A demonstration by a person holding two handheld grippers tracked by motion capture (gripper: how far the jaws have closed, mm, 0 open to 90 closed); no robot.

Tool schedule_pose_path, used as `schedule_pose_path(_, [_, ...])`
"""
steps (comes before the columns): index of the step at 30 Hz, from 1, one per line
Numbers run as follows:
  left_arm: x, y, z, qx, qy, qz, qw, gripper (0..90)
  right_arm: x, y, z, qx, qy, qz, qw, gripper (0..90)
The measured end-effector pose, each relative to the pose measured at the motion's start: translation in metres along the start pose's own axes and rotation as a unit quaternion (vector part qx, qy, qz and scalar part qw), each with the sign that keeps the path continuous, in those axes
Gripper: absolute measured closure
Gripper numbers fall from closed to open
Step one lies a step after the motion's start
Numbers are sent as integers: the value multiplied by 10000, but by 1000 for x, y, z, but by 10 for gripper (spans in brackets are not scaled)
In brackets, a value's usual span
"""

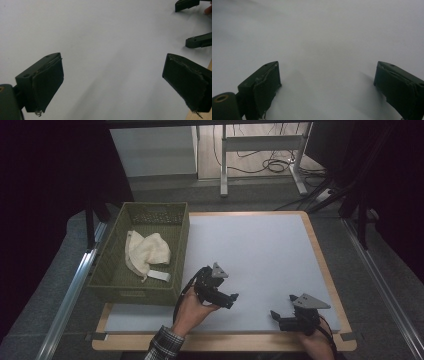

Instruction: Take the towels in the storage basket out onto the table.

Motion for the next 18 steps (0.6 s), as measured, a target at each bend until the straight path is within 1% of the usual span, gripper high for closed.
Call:
schedule_pose_path(7, [16,11,-3,-28,-83,21,10000,36,0,0,0,6,2,11,10000,69])
schedule_pose_path(11, [26,16,-9,-24,-67,-16,10000,36,0,0,0,6,8,14,10000,69])
schedule_pose_path(14, [30,17,-12,-34,-84,-40,10000,36,0,0,0,10,6,15,10000,69])
schedule_pose_path(15, [34,19,-14,-46,-116,-56,9999,36,0,0,0,11,9,14,10000,69])
schedule_pose_path(18, [39,22,-18,-64,-164,-129,9998,36,0,0,0,7,10,15,10000,69])
Point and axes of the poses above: each handheld gripper's, and its own axes: y roughly backward along the jaws, x roughly out of its top, z roughly to its right, the point moved 2 cm from there along -y, roughly forward along the jaws, and after that the axes turned 7 degrees about x, right-handed, at the moved point
